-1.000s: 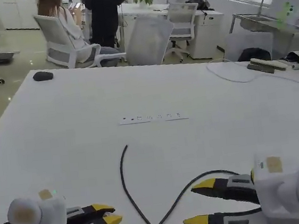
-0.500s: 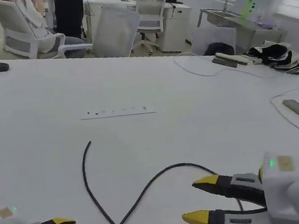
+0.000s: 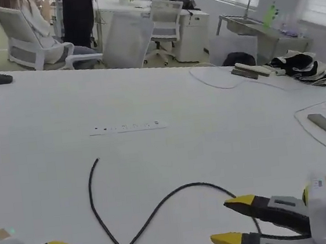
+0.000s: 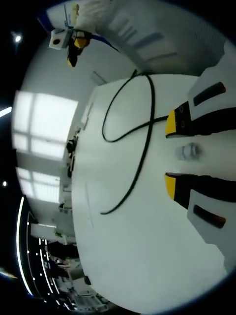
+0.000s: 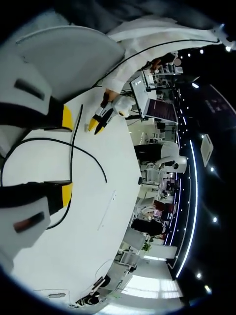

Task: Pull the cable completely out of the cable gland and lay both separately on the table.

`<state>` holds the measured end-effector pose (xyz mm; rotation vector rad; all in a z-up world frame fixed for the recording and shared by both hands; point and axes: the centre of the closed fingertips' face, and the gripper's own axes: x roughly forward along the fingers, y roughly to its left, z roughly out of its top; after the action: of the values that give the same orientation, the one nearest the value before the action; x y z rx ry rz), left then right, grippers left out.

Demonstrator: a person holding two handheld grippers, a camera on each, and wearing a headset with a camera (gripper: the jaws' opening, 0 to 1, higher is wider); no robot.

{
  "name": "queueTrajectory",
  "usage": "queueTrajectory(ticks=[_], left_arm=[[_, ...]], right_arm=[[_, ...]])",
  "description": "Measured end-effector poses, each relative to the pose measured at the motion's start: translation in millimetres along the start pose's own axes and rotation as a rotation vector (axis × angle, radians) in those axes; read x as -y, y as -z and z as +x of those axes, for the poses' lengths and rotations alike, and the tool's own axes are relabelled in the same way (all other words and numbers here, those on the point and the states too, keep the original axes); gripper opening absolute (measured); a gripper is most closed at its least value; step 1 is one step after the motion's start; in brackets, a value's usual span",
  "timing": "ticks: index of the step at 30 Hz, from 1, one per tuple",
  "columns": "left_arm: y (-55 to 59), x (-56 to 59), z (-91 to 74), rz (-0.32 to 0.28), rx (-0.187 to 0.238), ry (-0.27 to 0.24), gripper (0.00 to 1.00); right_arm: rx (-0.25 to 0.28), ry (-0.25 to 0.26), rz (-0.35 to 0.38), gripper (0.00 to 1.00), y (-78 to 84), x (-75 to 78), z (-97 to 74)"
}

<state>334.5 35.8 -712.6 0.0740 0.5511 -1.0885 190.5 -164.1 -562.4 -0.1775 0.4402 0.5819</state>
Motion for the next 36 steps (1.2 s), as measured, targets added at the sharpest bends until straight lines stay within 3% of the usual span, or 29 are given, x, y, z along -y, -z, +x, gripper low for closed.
queueTrajectory(ticks=[3,6,8,13,17,19,24,28,32,36], left_arm=[[-23.9,5.5,-23.8,0.019,0.032,-0.017,0.36],[-48.4,20.4,-60.2,0.013,0.072,-0.028,0.43],[-57.9,34.0,-86.9,0.001,0.081,-0.027,0.51],[-64.5,57.6,-146.7,-0.017,0.113,-0.092,0.66],[-60.5,71.5,-191.4,-0.037,0.144,-0.165,0.67],[-57.4,74.6,-204.9,-0.053,0.149,-0.195,0.67],[-51.0,85.2,-214.4,-0.079,0.144,-0.217,0.68],[-49.2,91.0,-209.0,-0.087,0.148,-0.207,0.68],[-55.5,93.4,-205.4,-0.119,0.184,-0.207,0.67],[-54.7,95.9,-197.3,-0.126,0.163,-0.198,0.63]], right_arm=[[0.020,-0.011,0.030,0.42,-1.2,4.2,-3.9],[0.022,-0.016,0.050,0.45,1.7,11.2,-8.7],[0.018,-0.015,0.055,0.48,5.8,14.8,-12.7],[0.018,0.012,0.139,0.50,20.0,28.3,-25.6],[0.012,0.045,0.212,0.50,36.5,40.4,-38.8],[0.012,0.066,0.235,0.50,42.0,44.9,-45.5],[0.022,0.083,0.287,0.49,46.4,48.0,-57.7],[0.012,0.084,0.288,0.49,49.3,48.6,-60.1],[0.010,0.079,0.295,0.49,49.6,48.5,-59.3],[0.012,0.066,0.287,0.47,48.0,45.8,-58.0]])
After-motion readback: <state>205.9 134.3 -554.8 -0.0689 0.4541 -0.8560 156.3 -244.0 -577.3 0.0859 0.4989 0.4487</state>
